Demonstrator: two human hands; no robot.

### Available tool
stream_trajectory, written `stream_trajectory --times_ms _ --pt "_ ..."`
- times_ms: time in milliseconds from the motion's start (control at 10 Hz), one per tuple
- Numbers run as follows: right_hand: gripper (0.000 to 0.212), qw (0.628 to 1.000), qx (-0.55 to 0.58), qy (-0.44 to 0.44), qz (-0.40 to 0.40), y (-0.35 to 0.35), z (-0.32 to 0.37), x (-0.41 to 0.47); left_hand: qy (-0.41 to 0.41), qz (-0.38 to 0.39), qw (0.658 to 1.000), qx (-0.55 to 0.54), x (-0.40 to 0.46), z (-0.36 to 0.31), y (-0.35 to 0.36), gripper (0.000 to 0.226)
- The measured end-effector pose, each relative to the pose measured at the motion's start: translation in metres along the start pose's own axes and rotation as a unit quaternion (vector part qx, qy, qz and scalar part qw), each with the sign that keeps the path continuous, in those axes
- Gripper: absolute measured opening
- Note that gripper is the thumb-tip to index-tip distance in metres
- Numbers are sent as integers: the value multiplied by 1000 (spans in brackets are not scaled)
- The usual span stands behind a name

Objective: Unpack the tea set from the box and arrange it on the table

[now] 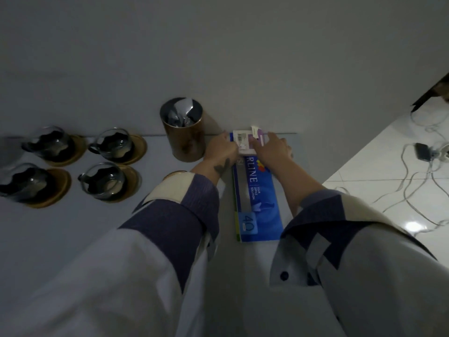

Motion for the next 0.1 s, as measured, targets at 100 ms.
stream_trajectory --times_ms 100 --pt "54 999 1 -43 -16 -11 14 -39 43 56 997 18 -35 -3 -22 37"
Point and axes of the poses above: each hand's wrist, its own x-axis towards the middle knuckle, its own y-axis out of the palm, z = x × y, the point moved 8 cm from there along x, towards the middle knuckle, and after that the axes turned 8 degrees about -z, right-handed, at the moved point
